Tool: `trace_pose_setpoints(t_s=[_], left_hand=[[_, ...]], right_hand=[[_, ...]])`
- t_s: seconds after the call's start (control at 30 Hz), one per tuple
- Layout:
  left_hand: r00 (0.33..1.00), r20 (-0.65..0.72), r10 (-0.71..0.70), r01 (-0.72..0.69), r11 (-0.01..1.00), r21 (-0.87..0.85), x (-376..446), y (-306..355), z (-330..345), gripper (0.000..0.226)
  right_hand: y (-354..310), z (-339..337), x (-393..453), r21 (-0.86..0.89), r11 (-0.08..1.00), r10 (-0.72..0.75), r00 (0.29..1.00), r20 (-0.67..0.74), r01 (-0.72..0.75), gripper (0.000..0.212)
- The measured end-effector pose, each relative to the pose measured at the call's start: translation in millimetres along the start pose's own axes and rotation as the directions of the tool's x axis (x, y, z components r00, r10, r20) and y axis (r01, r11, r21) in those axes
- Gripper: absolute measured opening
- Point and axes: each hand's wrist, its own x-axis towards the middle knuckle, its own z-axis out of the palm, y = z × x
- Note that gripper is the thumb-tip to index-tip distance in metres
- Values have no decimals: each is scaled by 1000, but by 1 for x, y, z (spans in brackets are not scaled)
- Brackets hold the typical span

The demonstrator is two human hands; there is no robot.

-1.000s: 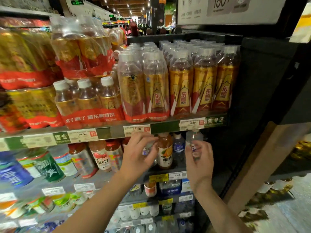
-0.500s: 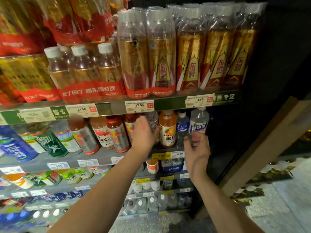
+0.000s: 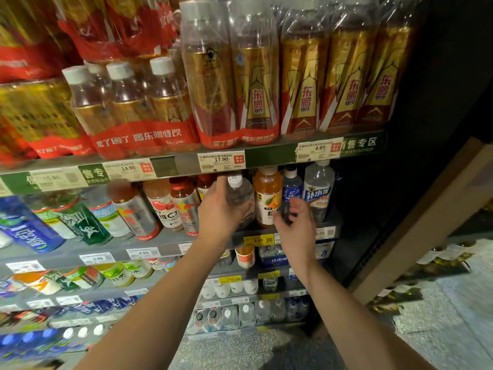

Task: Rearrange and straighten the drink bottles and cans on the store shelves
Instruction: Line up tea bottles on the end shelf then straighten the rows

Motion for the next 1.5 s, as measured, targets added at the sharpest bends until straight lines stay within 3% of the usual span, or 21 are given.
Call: trace_pose_setpoints(t_s=[0.13, 0.37, 0.5, 0.67, 1.0, 1.13, 1.27, 1.4, 1.5], left_hand=[[991, -78, -106, 88, 973, -213, -25, -8, -13, 60], [907, -145, -396, 228, 750, -620, -62, -43, -49, 66], [917, -70, -394, 232, 667, -708, -59, -62, -69, 66], [935, -2, -355, 230, 610, -758, -51, -77, -93, 63], [961, 118, -248, 252, 623, -741, -34, -105, -110, 67], [965, 169, -199, 259, 657, -708, -32, -96, -100, 66], [963, 203, -178, 270, 657, -704, -35, -78, -83, 66], [961, 211, -180, 276, 675, -684, -40, -56, -66, 68], [958, 195, -212, 288, 684, -671, -43, -42, -57, 73]], right_hand=[[2, 11, 5, -69, 997, -27, 1000, 13, 28, 54], [7, 32, 9, -93, 995, 21, 1000, 14, -20, 55], [9, 48, 18, -178, 982, 63, 998, 30, -56, 72], [2, 68, 24, -175, 984, 32, 997, 74, -19, 57], [-18, 95, 18, -242, 969, 85, 983, 160, -45, 44], [-1, 71, 5, -280, 959, 5, 995, -100, -33, 31], [14, 36, 5, -326, 944, -81, 923, -376, -49, 38], [17, 12, 17, -335, 938, -96, 866, -490, -86, 60], [24, -3, 30, -235, 962, 14, 886, -464, -138, 79]])
